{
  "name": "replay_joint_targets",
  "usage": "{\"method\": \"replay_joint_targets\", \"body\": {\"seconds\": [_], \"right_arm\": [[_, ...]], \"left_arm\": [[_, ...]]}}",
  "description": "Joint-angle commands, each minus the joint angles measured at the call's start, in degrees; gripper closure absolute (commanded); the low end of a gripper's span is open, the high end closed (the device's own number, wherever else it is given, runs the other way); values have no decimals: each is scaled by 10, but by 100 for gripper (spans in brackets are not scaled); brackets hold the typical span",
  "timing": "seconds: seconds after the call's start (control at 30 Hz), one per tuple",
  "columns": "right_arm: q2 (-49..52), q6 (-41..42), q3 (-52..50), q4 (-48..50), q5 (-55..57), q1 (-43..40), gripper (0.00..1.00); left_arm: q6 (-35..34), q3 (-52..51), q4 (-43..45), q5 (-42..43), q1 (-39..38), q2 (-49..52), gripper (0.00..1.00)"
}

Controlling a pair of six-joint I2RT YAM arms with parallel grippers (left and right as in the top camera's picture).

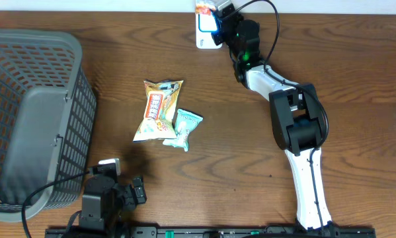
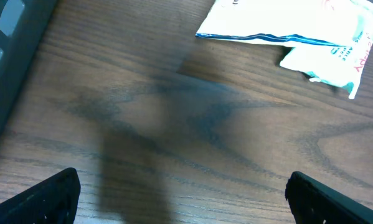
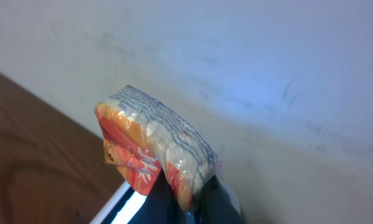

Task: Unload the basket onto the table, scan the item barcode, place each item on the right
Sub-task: 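Carry the orange pack to the far right and release it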

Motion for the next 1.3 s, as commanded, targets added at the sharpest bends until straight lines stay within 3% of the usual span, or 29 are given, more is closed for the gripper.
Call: {"method": "replay_joint_targets", "body": {"seconds": [0.0,0.33,0.47,0.63,0.87,1.03,1.27], "right_arm": [[-3,9,8,-14,5,1,99],[-39,37,8,-9,9,-5,99],[-128,41,8,-154,59,-38,99],[-237,41,8,-408,332,-101,99],[-264,41,3,-624,511,-239,99],[-251,76,-36,-646,471,-357,99],[-226,99,-108,-643,257,-491,98]], "left_arm": [[7,3,-2,-3,3,-1,2],[7,3,-2,-3,3,-1,2],[7,3,-2,-3,3,-1,2],[7,3,-2,-3,3,-1,2],[7,3,-2,-3,3,-1,2],[7,3,-2,-3,3,-1,2],[7,3,-2,-3,3,-1,2]]}}
